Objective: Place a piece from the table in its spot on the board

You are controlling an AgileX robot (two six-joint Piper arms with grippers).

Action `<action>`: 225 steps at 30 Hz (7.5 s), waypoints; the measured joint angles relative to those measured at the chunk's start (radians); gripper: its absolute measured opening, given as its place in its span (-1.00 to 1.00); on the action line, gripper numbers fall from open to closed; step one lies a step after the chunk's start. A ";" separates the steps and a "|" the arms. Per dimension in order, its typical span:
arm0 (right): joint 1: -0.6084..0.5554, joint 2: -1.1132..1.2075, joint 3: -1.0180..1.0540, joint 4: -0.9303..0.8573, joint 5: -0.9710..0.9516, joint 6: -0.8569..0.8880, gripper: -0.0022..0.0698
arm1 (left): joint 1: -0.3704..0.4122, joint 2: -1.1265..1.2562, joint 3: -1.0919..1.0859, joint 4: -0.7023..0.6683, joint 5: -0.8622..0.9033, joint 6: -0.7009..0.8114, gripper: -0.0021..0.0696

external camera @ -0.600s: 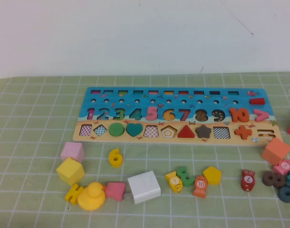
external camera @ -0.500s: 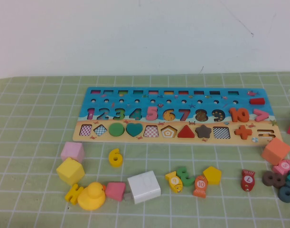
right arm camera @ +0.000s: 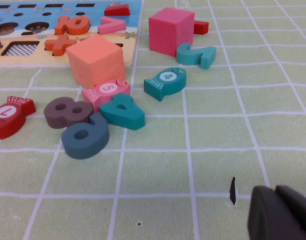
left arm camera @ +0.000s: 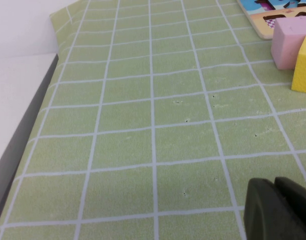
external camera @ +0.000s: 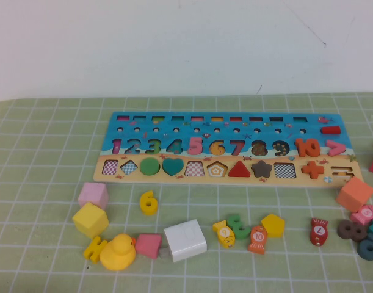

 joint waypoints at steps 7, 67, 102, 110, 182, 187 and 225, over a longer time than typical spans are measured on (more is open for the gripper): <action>0.000 0.000 0.000 0.000 0.000 0.000 -0.95 | 0.000 0.000 0.000 0.008 0.000 0.000 -0.95; 0.000 0.000 0.000 0.000 0.000 0.000 -0.95 | 0.000 0.437 -0.630 0.002 -0.140 -0.246 -0.95; 0.000 0.000 0.000 0.000 0.000 0.002 -0.95 | -0.327 1.641 -1.375 -0.271 0.616 0.024 -0.95; 0.000 0.000 0.000 0.000 0.000 0.002 -0.95 | -0.395 1.766 -1.475 -0.084 0.639 -0.373 -0.83; 0.000 0.000 0.000 0.000 0.000 0.002 -0.95 | -0.583 1.903 -1.729 0.063 0.897 -0.163 -0.48; 0.000 0.000 0.000 0.000 0.000 0.002 -0.95 | -0.583 1.903 -1.729 0.061 0.901 -0.155 -0.48; 0.000 0.000 0.000 0.000 0.000 0.002 -0.95 | -0.581 1.903 -1.585 0.043 0.900 -0.102 -0.94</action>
